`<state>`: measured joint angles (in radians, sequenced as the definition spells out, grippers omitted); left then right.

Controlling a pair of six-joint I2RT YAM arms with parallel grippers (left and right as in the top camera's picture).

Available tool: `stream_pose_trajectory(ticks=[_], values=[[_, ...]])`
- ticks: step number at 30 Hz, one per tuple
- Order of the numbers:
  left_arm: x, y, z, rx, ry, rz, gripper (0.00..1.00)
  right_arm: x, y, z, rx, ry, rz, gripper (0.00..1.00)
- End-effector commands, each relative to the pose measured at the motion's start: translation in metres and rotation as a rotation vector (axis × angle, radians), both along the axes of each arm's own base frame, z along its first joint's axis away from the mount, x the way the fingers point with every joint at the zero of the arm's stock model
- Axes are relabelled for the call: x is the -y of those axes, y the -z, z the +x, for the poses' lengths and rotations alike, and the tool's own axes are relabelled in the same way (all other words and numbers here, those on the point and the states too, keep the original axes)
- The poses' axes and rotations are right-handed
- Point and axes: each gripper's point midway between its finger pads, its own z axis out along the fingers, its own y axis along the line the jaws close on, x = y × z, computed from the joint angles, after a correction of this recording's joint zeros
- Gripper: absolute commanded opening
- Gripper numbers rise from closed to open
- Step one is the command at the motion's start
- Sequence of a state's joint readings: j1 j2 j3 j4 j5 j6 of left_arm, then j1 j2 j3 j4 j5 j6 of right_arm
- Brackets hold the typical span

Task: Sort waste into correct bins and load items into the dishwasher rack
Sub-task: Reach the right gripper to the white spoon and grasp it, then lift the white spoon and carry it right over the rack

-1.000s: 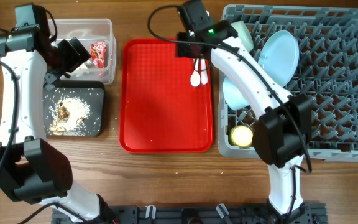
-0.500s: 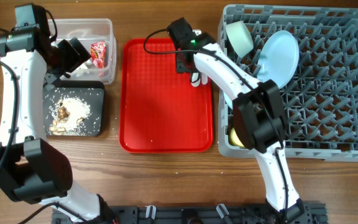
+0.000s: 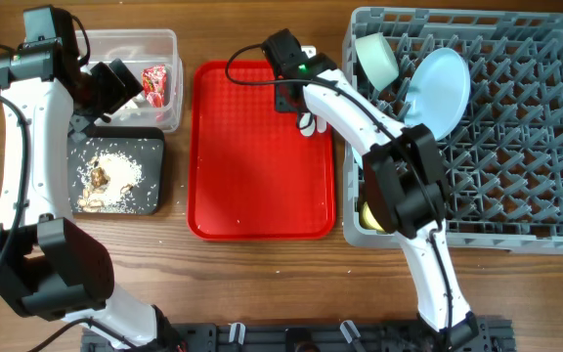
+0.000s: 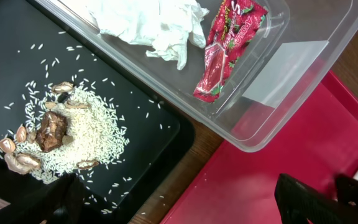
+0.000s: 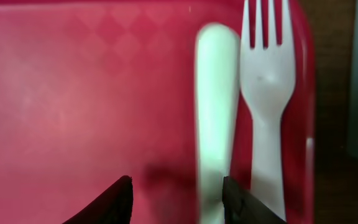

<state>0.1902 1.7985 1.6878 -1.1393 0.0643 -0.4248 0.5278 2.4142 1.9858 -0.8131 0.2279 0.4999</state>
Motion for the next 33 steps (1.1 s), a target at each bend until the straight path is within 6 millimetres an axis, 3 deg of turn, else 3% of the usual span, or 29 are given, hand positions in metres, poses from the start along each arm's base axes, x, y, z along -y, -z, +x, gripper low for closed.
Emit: stream_pose_trajectory(ticks=[1, 8, 11, 13, 14, 20, 23, 28, 33], values=[[-0.002, -0.011, 0.002, 0.03, -0.012, 0.012, 1.0, -0.003, 0.02, -0.007, -0.043, 0.022, 0.008, 0.48], [-0.002, -0.011, 0.002, 0.03, -0.012, 0.012, 1.0, -0.001, 0.022, -0.014, -0.077, 0.042, 0.018, 0.47], [-0.002, -0.011, 0.002, 0.03, -0.012, 0.012, 1.0, -0.009, 0.025, -0.021, -0.117, 0.025, 0.058, 0.32], [-0.002, -0.011, 0.002, 0.03, -0.012, 0.012, 1.0, -0.015, 0.026, -0.025, -0.142, 0.009, 0.093, 0.11], [-0.002, -0.011, 0.002, 0.03, -0.012, 0.012, 1.0, -0.018, 0.026, -0.027, -0.152, 0.0, 0.108, 0.05], [-0.002, -0.011, 0.002, 0.03, -0.012, 0.012, 1.0, -0.023, 0.019, -0.031, -0.17, -0.012, 0.144, 0.04], [-0.002, -0.011, 0.002, 0.03, -0.012, 0.012, 1.0, -0.022, -0.001, -0.027, -0.14, -0.04, 0.151, 0.04], [-0.002, -0.011, 0.002, 0.03, -0.012, 0.012, 1.0, -0.024, -0.058, -0.022, -0.048, -0.095, 0.18, 0.04], [-0.002, -0.011, 0.002, 0.03, -0.012, 0.012, 1.0, -0.009, -0.135, -0.037, 0.03, -0.128, 0.187, 0.04]])
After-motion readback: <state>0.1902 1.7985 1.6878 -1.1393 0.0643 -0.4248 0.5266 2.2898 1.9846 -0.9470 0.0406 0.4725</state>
